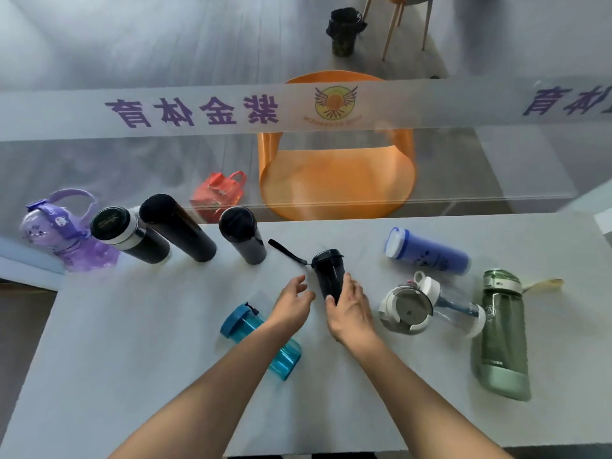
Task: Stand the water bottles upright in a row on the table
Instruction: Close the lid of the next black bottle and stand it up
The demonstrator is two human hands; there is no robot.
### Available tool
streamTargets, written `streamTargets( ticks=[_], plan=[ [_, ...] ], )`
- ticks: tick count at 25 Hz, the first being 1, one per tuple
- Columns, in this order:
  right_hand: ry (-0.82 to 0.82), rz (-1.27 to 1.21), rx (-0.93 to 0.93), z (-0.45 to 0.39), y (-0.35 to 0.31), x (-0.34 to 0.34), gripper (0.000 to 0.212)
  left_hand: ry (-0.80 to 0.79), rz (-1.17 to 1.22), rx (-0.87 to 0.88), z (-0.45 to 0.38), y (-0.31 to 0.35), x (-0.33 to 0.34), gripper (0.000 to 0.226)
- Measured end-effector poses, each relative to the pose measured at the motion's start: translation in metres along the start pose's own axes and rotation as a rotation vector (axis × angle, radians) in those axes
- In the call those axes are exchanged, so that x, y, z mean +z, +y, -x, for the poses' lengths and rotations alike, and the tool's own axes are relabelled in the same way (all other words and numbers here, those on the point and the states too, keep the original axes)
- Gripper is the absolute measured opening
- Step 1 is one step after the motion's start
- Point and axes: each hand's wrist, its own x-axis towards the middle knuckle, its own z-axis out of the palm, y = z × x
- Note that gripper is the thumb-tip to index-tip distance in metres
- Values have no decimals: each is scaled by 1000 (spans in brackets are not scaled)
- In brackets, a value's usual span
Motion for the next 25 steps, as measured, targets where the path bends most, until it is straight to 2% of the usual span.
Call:
streamTargets(
  ticks=[2, 6, 9, 12, 18, 21, 25],
  plan=[
    [-59, -69, 62, -17, 0, -4, 70, 11, 113, -116, -13, 8, 17, 55],
    [-163, -230, 126, -27, -1, -7, 54, -33, 198, -173, -15, 15, 34, 29],
    [-138, -319, 94, -24, -4, -13, 46, -11, 265, -111, -10, 19, 27, 30],
    [-99, -445, 24, -20, -12, -23, 47, 4, 328, -3, -2, 30, 13, 42],
    [73, -651, 20, -7, -21, -33, 27, 28, 287, 187, 16, 49, -10, 30],
    [63, -681, 28, -2, -26, -31, 41, 4, 274, 226, 21, 46, -11, 30],
    [33, -629, -37, -3, -33, -36, 49, 48, 246, 243, 12, 43, -12, 50]
  ],
)
